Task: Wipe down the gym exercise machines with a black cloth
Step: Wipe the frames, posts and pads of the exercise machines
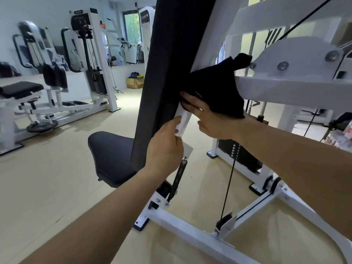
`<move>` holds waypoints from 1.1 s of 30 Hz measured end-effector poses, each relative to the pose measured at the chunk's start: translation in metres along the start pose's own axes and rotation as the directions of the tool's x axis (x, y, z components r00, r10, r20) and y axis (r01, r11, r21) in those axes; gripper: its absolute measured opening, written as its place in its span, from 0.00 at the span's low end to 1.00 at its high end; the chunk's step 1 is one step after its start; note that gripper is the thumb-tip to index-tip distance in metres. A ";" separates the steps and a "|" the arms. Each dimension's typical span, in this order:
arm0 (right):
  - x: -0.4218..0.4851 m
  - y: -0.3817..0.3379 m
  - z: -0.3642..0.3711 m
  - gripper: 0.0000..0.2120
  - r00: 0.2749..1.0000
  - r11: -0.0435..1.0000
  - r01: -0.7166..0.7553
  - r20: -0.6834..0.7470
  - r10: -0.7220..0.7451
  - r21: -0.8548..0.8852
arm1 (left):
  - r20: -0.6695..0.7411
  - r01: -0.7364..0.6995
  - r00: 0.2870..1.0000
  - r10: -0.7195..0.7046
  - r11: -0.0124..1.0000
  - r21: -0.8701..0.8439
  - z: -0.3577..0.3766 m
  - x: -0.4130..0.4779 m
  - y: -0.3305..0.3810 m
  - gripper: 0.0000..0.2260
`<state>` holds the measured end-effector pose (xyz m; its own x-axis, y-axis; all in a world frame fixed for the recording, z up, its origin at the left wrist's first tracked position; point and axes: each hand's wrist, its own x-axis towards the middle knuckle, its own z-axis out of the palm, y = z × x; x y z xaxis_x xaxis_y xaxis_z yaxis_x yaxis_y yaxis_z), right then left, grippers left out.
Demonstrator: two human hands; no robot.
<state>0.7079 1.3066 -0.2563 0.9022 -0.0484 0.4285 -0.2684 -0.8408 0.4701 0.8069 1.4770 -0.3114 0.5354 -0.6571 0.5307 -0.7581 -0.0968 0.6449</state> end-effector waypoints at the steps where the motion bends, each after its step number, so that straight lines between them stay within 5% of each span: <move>1: 0.002 0.000 0.002 0.36 0.999 0.998 -0.034 -0.032 0.036 0.049 | 0.001 0.005 1.000 -0.005 1.000 0.004 0.001 -0.005 -0.004 0.22; 6: -0.002 -0.018 0.030 0.38 0.972 0.984 -0.084 -0.204 0.116 0.160 | -0.007 0.000 1.000 0.000 0.999 0.046 0.018 -0.034 -0.029 0.22; 12: -0.028 -0.071 0.107 0.41 0.999 0.983 -0.042 0.011 0.041 0.178 | -0.067 0.070 0.995 -0.071 0.997 -0.021 0.025 -0.057 -0.054 0.22; 16: -0.039 -0.094 0.101 0.36 0.998 0.944 -0.061 -0.005 0.066 0.325 | -0.048 0.205 0.975 -0.217 0.963 -0.175 0.017 -0.057 -0.050 0.21; 19: -0.049 -0.101 0.069 0.31 0.983 0.814 -0.080 -0.088 0.159 0.576 | 0.046 0.291 0.957 -0.287 0.938 -0.188 0.015 -0.052 -0.048 0.25; 23: -0.074 -0.097 0.030 0.30 0.937 0.633 -0.230 -0.007 0.349 0.739 | 0.272 0.380 0.914 -0.299 0.866 -0.324 0.018 -0.055 -0.041 0.35; 26: -0.088 -0.100 0.016 0.29 0.912 0.525 -0.284 0.058 0.405 0.803 | 0.468 0.498 0.840 -0.273 0.730 -0.468 0.021 -0.059 -0.024 0.30; 29: -0.094 -0.108 0.009 0.29 0.918 0.427 -0.289 0.121 0.378 0.857 | 0.470 0.506 0.844 -0.258 0.674 -0.539 0.023 -0.061 -0.009 0.17; 33: -0.101 -0.119 0.012 0.24 0.881 0.181 -0.318 0.220 0.419 0.931 | 0.332 0.448 0.893 -0.303 0.643 -0.621 0.012 -0.058 -0.012 0.13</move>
<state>0.6529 1.4053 -0.3651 0.7565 -0.5134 0.4051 -0.0213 -0.6385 -0.7693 0.7807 1.5075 -0.3565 0.5844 -0.8057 0.0965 -0.0165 0.1071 0.9941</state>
